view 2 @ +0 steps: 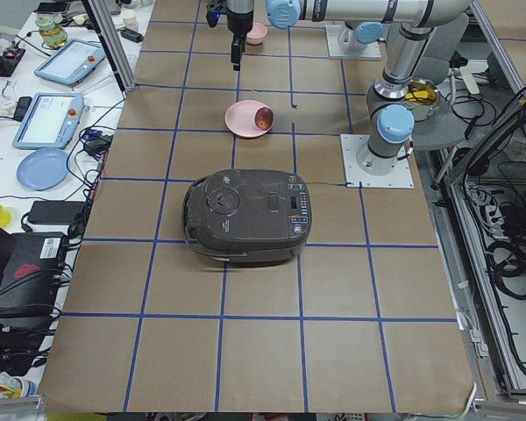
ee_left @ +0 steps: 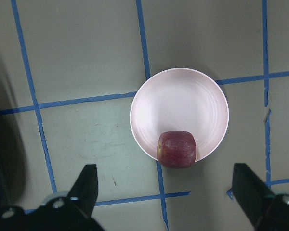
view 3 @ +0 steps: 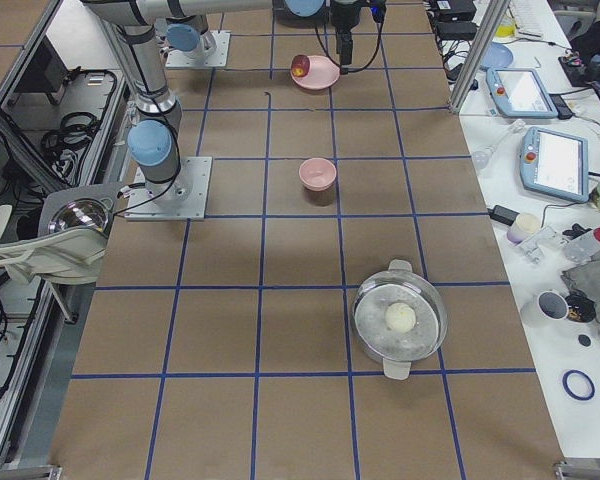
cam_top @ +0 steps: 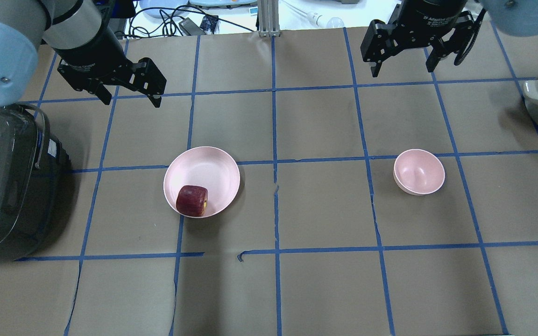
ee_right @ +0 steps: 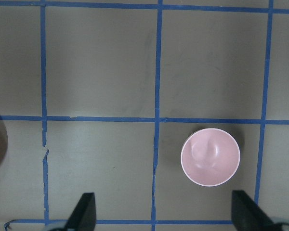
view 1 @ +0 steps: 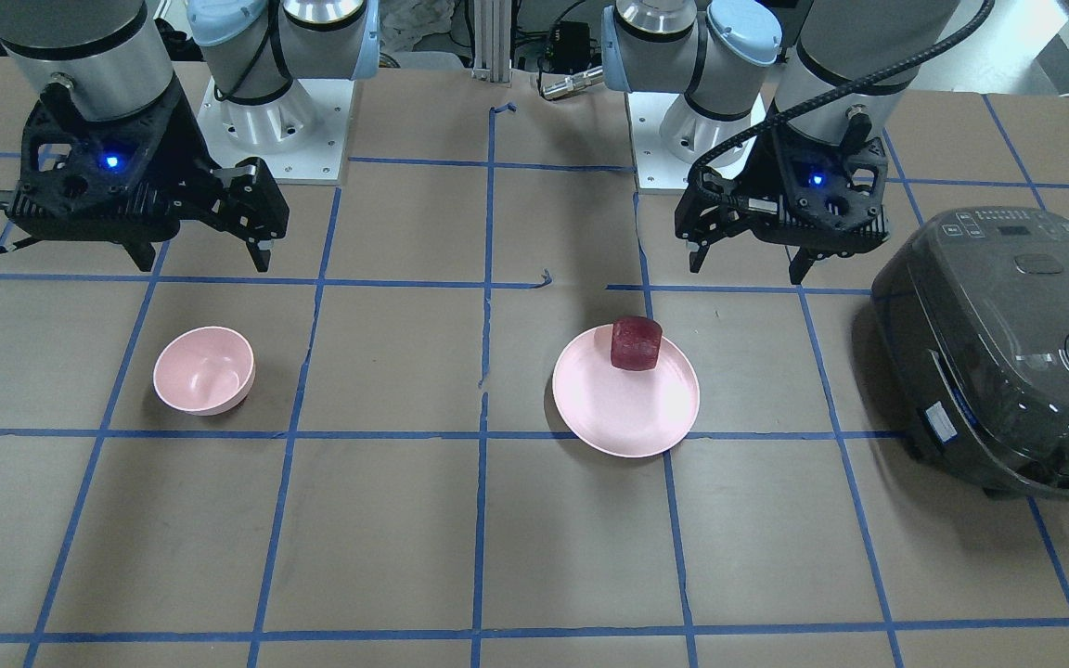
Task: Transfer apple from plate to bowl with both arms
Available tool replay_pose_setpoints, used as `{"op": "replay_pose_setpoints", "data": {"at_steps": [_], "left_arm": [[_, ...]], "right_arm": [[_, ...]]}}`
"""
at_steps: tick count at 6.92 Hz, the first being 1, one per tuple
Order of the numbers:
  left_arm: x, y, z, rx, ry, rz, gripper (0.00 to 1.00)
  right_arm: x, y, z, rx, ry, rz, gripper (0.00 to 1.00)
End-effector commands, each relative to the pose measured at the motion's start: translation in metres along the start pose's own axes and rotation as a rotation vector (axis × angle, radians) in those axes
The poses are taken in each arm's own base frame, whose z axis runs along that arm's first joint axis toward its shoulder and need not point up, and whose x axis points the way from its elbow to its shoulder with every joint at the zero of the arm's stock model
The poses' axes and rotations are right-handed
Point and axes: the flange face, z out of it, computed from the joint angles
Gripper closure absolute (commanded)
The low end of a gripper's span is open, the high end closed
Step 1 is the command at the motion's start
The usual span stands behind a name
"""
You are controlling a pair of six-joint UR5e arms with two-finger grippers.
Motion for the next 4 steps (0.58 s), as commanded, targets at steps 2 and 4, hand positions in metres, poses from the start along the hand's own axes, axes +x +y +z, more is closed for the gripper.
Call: {"op": "replay_pose_setpoints", "data": {"at_steps": [2, 4], "left_arm": [[0.0009, 0.0025, 0.0046, -0.009, 0.008, -0.007, 0.0], [0.001, 0.0025, 0.0047, -0.009, 0.009, -0.009, 0.0]], "right_arm": [[0.0009, -0.0002, -0.0016, 0.003, 0.004, 0.002, 0.0], [0.0016, 0.0006, -0.0054, 0.01, 0.01, 0.003, 0.0]]}}
